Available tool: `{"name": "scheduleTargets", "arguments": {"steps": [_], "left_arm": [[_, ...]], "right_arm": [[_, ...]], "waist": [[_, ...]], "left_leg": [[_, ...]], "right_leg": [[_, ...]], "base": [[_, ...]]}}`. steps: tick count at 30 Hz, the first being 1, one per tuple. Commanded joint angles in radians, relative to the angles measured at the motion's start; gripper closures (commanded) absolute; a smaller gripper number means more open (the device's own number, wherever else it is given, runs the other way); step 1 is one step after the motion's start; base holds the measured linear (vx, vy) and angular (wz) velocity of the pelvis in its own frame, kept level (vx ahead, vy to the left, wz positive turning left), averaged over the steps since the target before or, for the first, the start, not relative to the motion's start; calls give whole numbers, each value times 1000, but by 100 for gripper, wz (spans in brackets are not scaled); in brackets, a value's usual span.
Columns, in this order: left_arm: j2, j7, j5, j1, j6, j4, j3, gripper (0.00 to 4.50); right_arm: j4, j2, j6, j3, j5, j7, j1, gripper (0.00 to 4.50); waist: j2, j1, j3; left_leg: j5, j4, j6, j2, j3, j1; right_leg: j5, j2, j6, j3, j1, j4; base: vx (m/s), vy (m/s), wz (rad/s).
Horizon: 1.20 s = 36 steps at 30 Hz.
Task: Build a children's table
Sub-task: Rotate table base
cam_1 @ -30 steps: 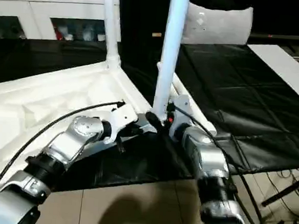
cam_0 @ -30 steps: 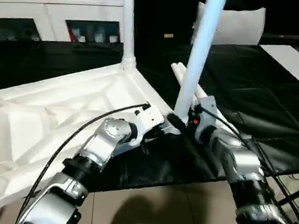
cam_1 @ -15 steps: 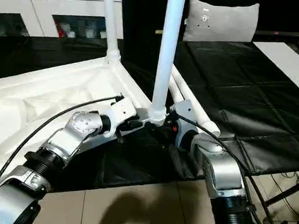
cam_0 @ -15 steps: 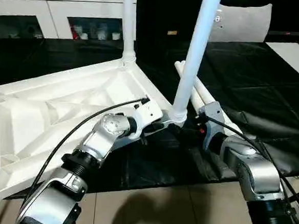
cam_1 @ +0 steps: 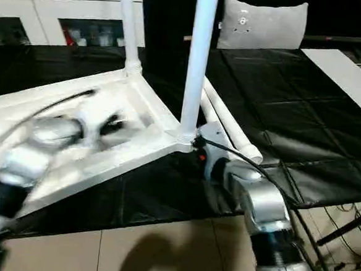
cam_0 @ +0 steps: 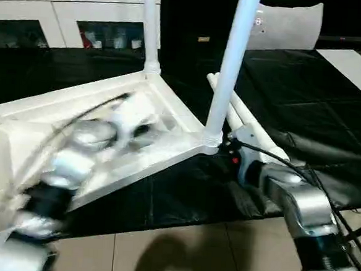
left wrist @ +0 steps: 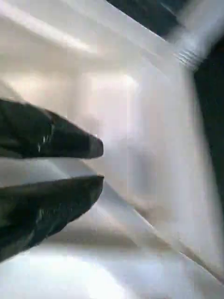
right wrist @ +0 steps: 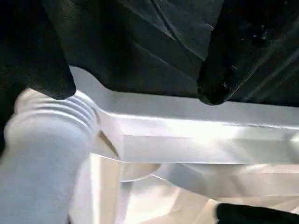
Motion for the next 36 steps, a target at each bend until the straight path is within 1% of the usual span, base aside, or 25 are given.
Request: {"name": "scheduleTargets", "arguments": {"steps": [1,2,3,5,6,7,8,10,12,15,18,19,20,21,22,23,24,25,27,29,30,31,32,33,36], "left_arm": [[79,-9,55,16,39,-20,27,409],[111,-8,69,23,45,-16,32,409],[125,-8,75,27,46,-13,34,420],[165,-3,86,36,50,1,46,433],[210,7,93,51,61,15,67,443],[255,18,99,72,85,22,85,443],[259,20,99,74,86,23,86,443],[308,19,118,104,138,22,88,443],[321,6,123,115,146,24,79,443],[312,-30,110,136,156,30,59,443],[291,-51,97,149,146,42,35,443],[273,-61,77,152,151,42,24,443],[266,-68,68,154,155,41,18,443],[266,-68,68,154,155,41,18,443],[265,-81,67,156,162,39,6,443],[266,-93,67,158,166,40,-3,443],[277,-134,72,166,163,38,-31,443],[281,-148,74,169,161,37,-40,443],[282,-188,58,172,145,41,-50,443],[288,-258,25,184,130,12,-66,443],[293,-292,9,190,119,-5,-78,443],[294,-311,-2,194,107,-14,-85,443],[291,-322,-10,194,105,-21,-91,443],[275,-343,-33,191,104,-38,-96,443],[246,-387,-84,190,116,-84,-95,443]], "right_arm": [[20,-2,6,34,-10,25,-19,0],[29,-2,1,45,-16,32,-25,0],[33,-2,-2,50,-19,34,-27,0],[55,5,-17,51,-29,25,-36,0],[82,9,-33,55,-36,22,-47,0],[106,4,-34,71,-42,35,-54,0],[107,4,-35,73,-43,36,-54,0],[134,-4,-37,99,-54,43,-57,0],[148,-1,-45,102,-60,39,-60,0],[196,13,-73,97,-71,20,-76,0],[247,32,-103,92,-78,10,-95,0],[288,44,-132,93,-80,7,-110,0],[308,50,-147,93,-81,5,-116,0],[308,50,-147,93,-81,5,-116,0],[335,61,-161,91,-78,5,-126,0],[359,70,-174,89,-77,5,-135,0],[423,90,-220,95,-91,-1,-159,0],[444,96,-236,97,-96,-3,-167,0],[505,119,-269,101,-107,-11,-195,0],[566,150,-298,101,-107,-8,-228,0],[598,164,-316,100,-106,-3,-246,0],[620,173,-330,102,-110,-3,-258,0],[645,181,-347,106,-116,-6,-272,0],[677,198,-372,117,-131,-14,-297,0],[690,221,-394,119,-131,-5,-318,0]], "waist": [[13,0,-70],[12,-4,-67],[15,-3,-67],[15,0,-67],[15,2,-68],[16,0,-67],[19,1,-68],[16,-3,-67],[17,0,-66],[19,2,-65],[24,0,-65],[22,0,-65],[26,-1,-66],[24,-2,-65],[29,-3,-66],[27,-3,-66],[31,-1,-68],[30,-4,-66],[21,-10,-64],[27,-9,-64],[19,-10,-64],[23,-13,-62],[22,-15,-63],[23,-16,-63],[23,-19,-64]], "left_leg": [[-108,-63,21,19,-5,2],[-112,-65,21,17,-4,-2],[-117,-65,15,17,-4,3],[-122,-64,7,19,-3,8],[-125,-63,4,19,-3,9],[-133,-66,0,17,-4,4],[-141,-65,-5,18,-5,6],[-146,-66,-5,17,-5,5],[-151,-66,-3,16,-4,6],[-166,-68,-7,17,-5,5],[-183,-67,-13,16,-6,4],[-186,-67,-12,16,-6,4],[-188,-66,-14,15,-6,3],[-195,-67,-16,16,-6,3],[-204,-66,-14,16,-6,6],[-203,-66,-13,15,-6,5],[-195,-65,-13,16,-8,4],[-206,-67,-13,16,-8,4],[-211,-67,-15,15,-8,3],[-221,-68,-14,16,-10,4],[-220,-68,-12,16,-9,4],[-225,-70,-12,17,-10,3],[-223,-68,-12,18,-8,5],[-217,-69,-12,18,-9,4],[-200,-68,-10,19,-6,3]], "right_leg": [[-172,-61,-175,52,60,-55],[-171,-57,-172,52,61,-57],[-172,-58,-170,53,59,-58],[-161,-59,-181,55,56,-57],[-150,-59,-187,55,53,-53],[-153,-58,-187,54,57,-52],[-152,-60,-188,53,56,-49],[-154,-60,-187,55,58,-50],[-173,-61,-184,55,56,-54],[-200,-65,-187,56,55,-58],[-206,-65,-189,56,56,-57],[-210,-65,-190,56,56,-60],[-210,-67,-193,56,55,-58],[-216,-66,-196,55,56,-59],[-209,-65,-195,56,53,-60],[-208,-64,-197,55,55,-60],[-193,-66,-204,55,56,-56],[-201,-64,-207,54,54,-57],[-223,-64,-205,55,57,-60],[-240,-68,-210,56,56,-59],[-249,-68,-210,56,57,-58],[-259,-70,-212,57,56,-60],[-251,-68,-215,57,53,-58],[-243,-67,-217,57,55,-56],[-211,-67,-231,58,56,-51]], "base": [[0,0,0],[0,0,0],[0,0,0],[0,0,0],[0,0,0],[0,0,0],[0,0,0],[0,0,0],[0,0,0],[0,0,0],[0,0,0],[0,0,0],[0,0,0],[0,0,0],[0,0,0],[0,0,0],[0,0,0],[0,0,0],[0,0,0],[0,0,0],[0,0,0],[0,0,0],[0,0,0],[0,0,0],[0,0,0]]}}
